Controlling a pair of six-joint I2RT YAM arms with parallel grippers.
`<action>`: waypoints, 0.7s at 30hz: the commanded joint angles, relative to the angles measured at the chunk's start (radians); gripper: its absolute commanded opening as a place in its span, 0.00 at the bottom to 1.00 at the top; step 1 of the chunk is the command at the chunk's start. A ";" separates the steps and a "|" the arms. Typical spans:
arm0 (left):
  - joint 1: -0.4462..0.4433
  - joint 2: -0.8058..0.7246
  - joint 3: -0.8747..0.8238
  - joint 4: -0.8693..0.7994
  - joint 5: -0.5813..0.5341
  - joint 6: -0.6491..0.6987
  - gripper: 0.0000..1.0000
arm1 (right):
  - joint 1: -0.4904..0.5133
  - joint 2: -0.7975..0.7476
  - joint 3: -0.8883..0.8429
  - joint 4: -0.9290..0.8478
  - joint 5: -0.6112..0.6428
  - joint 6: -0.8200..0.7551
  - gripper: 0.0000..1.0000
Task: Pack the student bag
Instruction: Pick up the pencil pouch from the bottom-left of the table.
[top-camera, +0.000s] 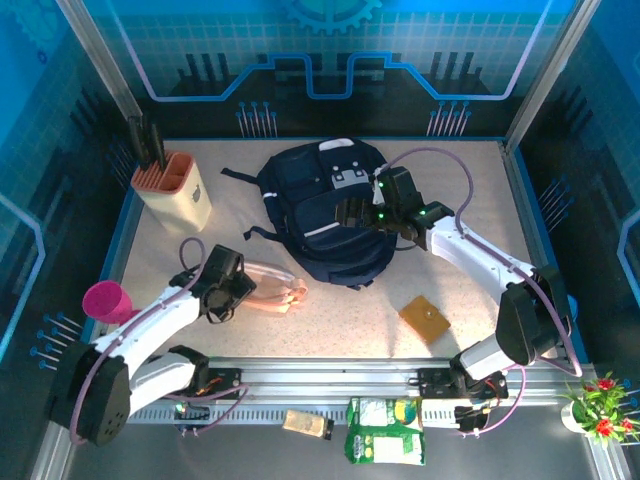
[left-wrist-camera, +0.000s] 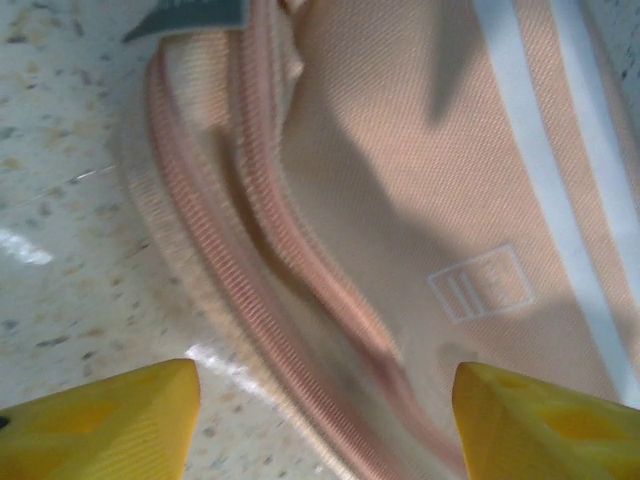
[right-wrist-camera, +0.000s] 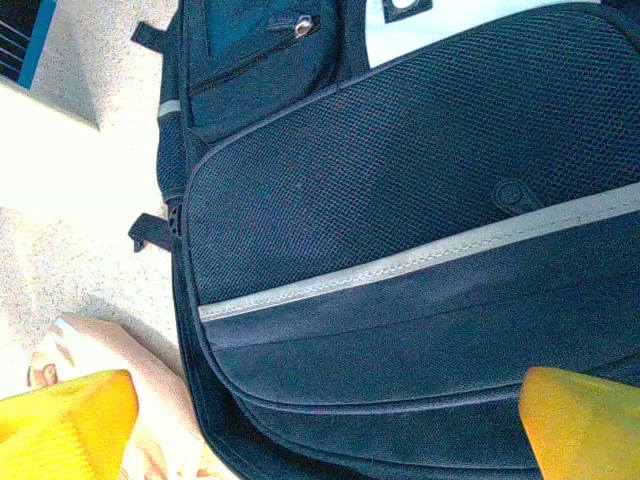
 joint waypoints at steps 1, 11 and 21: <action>0.008 0.066 0.011 0.101 -0.028 -0.044 0.59 | 0.014 -0.010 0.014 0.006 -0.006 0.003 0.98; 0.008 0.087 0.032 0.102 -0.056 -0.011 0.16 | 0.015 -0.019 0.001 0.010 -0.012 0.004 0.98; 0.013 -0.056 0.256 0.141 0.134 0.311 0.00 | -0.032 -0.064 -0.074 0.120 -0.149 0.056 0.98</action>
